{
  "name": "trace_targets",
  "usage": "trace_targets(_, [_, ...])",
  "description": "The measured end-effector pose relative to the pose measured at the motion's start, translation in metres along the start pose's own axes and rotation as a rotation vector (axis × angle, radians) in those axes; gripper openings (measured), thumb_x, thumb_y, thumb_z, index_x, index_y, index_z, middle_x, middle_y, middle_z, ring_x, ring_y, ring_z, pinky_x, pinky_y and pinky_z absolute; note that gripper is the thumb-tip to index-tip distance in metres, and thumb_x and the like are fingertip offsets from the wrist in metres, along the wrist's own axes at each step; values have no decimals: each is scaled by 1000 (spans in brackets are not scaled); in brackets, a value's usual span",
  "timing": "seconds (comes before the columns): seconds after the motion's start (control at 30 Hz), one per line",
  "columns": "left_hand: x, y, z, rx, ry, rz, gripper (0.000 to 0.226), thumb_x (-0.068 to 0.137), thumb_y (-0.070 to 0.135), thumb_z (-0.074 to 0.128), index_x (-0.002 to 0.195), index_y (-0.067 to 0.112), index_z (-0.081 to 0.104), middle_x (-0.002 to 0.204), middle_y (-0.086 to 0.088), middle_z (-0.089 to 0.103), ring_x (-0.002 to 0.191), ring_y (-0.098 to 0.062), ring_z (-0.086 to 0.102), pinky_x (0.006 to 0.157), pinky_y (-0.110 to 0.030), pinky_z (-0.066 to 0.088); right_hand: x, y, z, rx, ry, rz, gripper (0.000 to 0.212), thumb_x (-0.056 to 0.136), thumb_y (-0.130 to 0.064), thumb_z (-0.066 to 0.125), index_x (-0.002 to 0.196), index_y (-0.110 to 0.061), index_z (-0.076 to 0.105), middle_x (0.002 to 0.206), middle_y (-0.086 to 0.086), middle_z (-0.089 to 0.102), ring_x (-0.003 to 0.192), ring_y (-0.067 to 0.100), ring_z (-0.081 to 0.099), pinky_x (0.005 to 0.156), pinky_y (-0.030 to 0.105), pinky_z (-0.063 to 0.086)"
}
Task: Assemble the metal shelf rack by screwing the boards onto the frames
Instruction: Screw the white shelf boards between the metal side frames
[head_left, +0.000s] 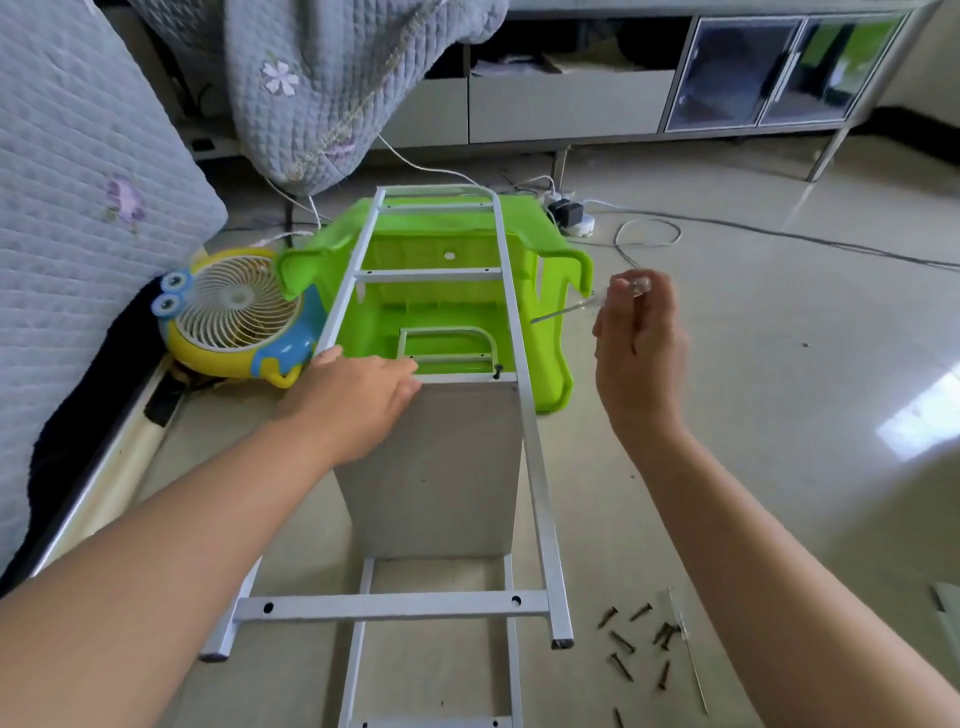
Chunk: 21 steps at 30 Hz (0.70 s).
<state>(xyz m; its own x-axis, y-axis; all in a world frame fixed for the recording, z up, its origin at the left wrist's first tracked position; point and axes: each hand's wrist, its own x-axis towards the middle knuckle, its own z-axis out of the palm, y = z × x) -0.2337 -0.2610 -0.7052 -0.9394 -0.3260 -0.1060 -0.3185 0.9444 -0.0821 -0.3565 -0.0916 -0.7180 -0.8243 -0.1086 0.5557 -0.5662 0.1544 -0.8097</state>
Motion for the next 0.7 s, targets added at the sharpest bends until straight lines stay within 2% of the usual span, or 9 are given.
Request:
trace_targets(0.07, [1,-6,7,10,-39,34,45,102,36,15,146,27,18,153,9,23,143,-11,15,115,-39,9,5,-14,4,67,-9,-17,19,83,-45,28,75,-29,35,56,-8,42,50,12,40,51,26,33])
trace_targets(0.13, [1,-12,14,52,-47,51,53,98,43,4,148,29,3,156,14,4,144,-9,-1,116,-41,3,6,-21,8,32,-52,-71,17,83,-46,26,74,-32,33,57,-8,43,52,11,42,52,24,32])
trace_targets(0.2, [-1,-14,18,33,-28,62,76,77,54,-13,148,28,-4,156,13,-6,144,-10,-8,116,-38,1,4,-23,10,7,-99,-145,21,84,-44,26,78,-27,38,60,-5,44,53,7,42,52,21,30])
trace_targets(0.27, [-2,-13,20,7,-19,73,96,58,55,-24,148,28,-5,156,12,-9,144,-10,-10,116,-34,-1,3,-21,11,-13,-110,-215,36,86,-39,28,83,-10,48,59,-8,43,52,1,41,49,17,28])
trace_targets(0.33, [-1,-14,21,-38,1,67,102,52,54,-26,148,27,-5,156,11,-9,143,-8,-11,116,-30,-1,4,-19,12,-35,-123,-280,41,87,-33,30,84,3,50,58,-14,41,51,-3,39,48,15,27])
trace_targets(0.47, [0,-16,19,-113,12,60,106,51,56,-24,149,19,-6,156,6,-10,143,-7,-11,114,-23,-3,3,-17,13,-49,-157,-321,41,88,-29,32,83,8,50,59,-12,42,50,-4,36,48,17,24])
trace_targets(0.6, [-1,-16,19,-118,16,62,107,51,56,-24,149,17,-5,157,4,-9,143,-7,-10,114,-22,-4,3,-20,11,-61,-140,-336,41,88,-28,33,83,9,50,60,-2,46,44,7,31,49,18,23])
trace_targets(0.7, [0,-16,21,-115,16,62,107,51,56,-24,149,16,-6,157,4,-9,143,-7,-11,114,-23,-4,5,-23,10,-70,-141,-311,43,87,-30,32,84,8,51,56,-5,43,44,12,28,49,20,22])
